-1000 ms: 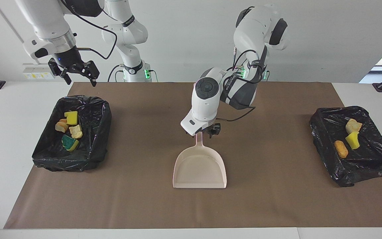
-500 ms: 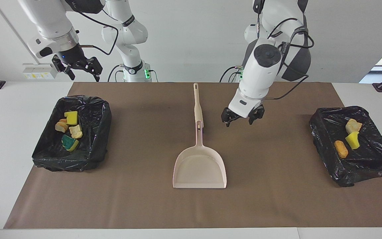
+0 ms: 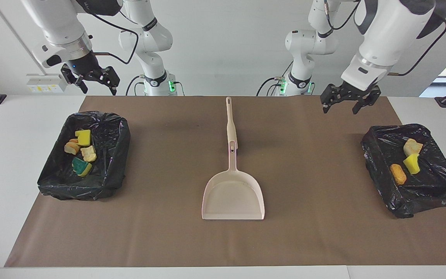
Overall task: Sweep and dump trash in bin
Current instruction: 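Set the dustpan down beside the brush handle with the left gripper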
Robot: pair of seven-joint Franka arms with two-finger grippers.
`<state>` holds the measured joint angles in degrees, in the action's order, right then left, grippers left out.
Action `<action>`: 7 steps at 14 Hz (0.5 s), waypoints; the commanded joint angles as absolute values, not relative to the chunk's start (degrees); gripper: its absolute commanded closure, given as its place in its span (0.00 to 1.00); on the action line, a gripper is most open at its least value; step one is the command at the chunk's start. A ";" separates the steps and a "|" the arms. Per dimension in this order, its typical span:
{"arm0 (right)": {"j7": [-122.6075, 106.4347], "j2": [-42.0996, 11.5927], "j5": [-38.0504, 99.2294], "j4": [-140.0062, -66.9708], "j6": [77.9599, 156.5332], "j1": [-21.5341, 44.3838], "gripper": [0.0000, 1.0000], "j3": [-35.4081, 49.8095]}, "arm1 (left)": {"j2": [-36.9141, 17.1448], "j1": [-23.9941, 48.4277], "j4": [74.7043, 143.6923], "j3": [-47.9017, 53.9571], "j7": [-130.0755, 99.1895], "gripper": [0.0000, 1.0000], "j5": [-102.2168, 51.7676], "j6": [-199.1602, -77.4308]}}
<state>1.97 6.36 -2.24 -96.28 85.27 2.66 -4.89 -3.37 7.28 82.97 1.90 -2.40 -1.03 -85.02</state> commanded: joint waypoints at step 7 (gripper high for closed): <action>0.97 7.47 -0.88 -97.21 84.81 2.11 0.00 -4.66 | 3.24 2.37 82.97 1.41 7.45 0.00 -0.88 -75.24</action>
<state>1.97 6.36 -2.24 -96.28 85.27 2.66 -4.89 1.88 2.55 82.81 1.79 4.92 -1.05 -76.94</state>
